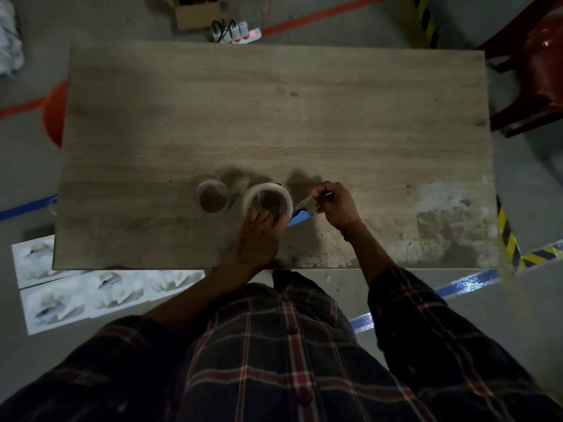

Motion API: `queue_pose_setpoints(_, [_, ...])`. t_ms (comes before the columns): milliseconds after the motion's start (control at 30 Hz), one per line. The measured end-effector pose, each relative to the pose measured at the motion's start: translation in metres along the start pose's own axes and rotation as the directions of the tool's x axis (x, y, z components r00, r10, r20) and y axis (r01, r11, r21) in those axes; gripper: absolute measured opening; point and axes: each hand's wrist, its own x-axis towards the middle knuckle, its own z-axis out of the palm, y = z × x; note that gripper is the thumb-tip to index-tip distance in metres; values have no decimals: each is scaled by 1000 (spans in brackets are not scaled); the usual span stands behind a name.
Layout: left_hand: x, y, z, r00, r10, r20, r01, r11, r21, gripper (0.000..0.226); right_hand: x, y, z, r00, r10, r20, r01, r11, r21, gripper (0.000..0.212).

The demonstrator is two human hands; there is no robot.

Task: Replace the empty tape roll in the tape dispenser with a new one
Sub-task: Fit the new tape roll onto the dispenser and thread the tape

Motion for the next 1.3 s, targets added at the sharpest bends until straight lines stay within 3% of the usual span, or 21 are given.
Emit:
queue_pose_setpoints(267, [-3,2,6,999,26,27,-27,999,37,50,-1,13,-8,1000,-8,22,9,999,-34,21])
queue_pose_setpoints(600, [-1,-1,7,996,12,89,-11,1000,-4,52,7,12,-2,999,15,33,-15,1000,-14,34])
queue_pose_setpoints(800, [-1,-5,-1,1000,24,5,-24,1000,-13,20,4,8,-2,999,-14,39,13,999,45,40])
queue_pose_setpoints(967, [-1,-5,-4,1000,-4,-7,4,999,-46,9,9,6,2,999,7,49,-9,999,49,44])
queue_pose_setpoints(1100, [-5,-3,-5,1000,4,-10,-5,998,-58,18,9,4,3,999,6,35,-7,999,41,33])
queue_pose_setpoints(1300, [-3,-1,0,999,-13,47,17,996,-82,23,8,11,-1,1000,3,29,-3,1000,14,32])
